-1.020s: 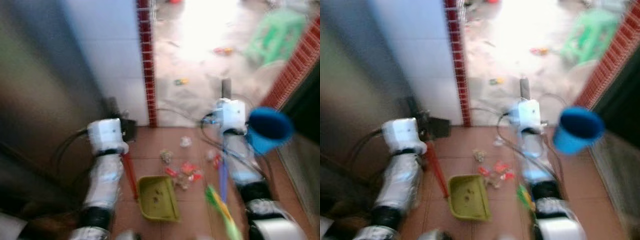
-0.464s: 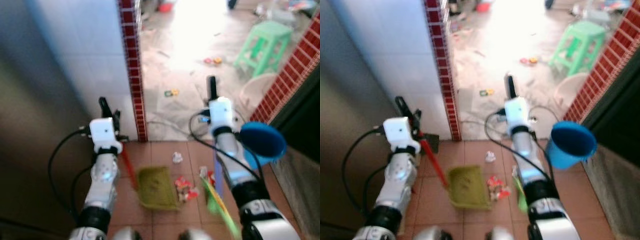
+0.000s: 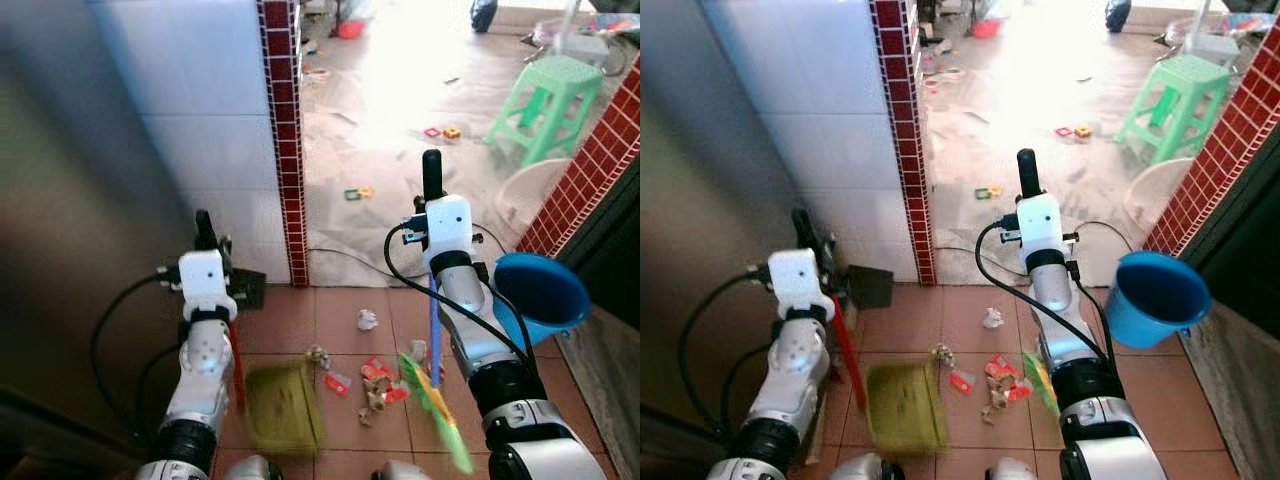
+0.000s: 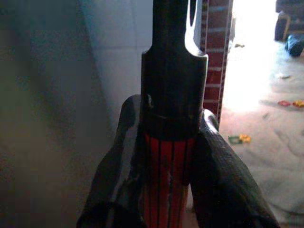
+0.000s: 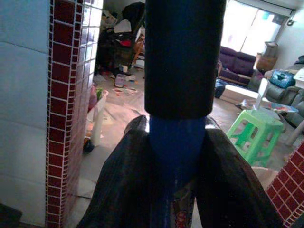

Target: Sweep floor

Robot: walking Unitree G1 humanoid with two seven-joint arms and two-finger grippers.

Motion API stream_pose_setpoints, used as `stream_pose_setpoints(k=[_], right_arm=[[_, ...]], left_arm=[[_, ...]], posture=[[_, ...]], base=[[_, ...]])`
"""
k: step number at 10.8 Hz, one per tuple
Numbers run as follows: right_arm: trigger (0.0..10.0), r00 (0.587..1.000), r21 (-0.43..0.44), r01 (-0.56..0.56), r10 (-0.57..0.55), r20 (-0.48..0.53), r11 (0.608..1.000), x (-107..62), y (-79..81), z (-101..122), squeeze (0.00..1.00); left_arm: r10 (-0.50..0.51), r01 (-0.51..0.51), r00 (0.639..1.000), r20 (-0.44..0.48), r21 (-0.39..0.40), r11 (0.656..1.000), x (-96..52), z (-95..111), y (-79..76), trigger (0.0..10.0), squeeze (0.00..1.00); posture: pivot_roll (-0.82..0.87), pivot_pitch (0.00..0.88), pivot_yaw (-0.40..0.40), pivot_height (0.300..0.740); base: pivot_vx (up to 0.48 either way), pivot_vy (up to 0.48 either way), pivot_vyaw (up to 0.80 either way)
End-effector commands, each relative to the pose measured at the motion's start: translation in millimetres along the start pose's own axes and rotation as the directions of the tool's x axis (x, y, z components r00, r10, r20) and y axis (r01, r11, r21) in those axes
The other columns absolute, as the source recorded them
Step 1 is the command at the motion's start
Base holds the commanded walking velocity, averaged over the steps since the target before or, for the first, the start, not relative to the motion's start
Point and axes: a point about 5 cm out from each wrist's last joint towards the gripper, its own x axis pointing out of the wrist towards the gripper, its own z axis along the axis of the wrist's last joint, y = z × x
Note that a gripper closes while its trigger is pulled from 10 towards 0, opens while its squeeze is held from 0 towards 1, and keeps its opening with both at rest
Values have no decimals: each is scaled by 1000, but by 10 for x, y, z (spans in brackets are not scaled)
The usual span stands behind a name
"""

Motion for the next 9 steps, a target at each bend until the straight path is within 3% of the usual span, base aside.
stream_pose_setpoints(k=[1,2,4,6,9], right_arm=[[10000,999,-8,10,-9,43,1000,61,-33,103,0],[10000,999,-7,14,-13,45,1000,63,-35,107,0],[10000,999,-11,11,-11,39,1000,60,-22,98,0],[10000,999,62,44,-43,-18,997,107,-40,59,0],[10000,995,141,83,-73,-75,986,171,-70,50,0]], left_arm=[[10,-11,1000,25,13,1000,55,56,-7,10000,0],[-10,11,1000,-19,33,999,45,-33,-58,10000,0],[-28,27,997,-68,-10,1000,64,-91,-157,10000,0],[-88,75,991,-100,-128,989,94,-99,-311,10000,0],[-177,149,960,-216,-143,978,69,-229,-505,10000,0]], posture=[[-123,0,58,740],[-124,0,61,740],[-126,0,58,740],[-136,0,62,740],[-144,0,68,740]], base=[[0,0,0],[0,0,0],[0,0,0],[0,0,0],[0,0,0]])
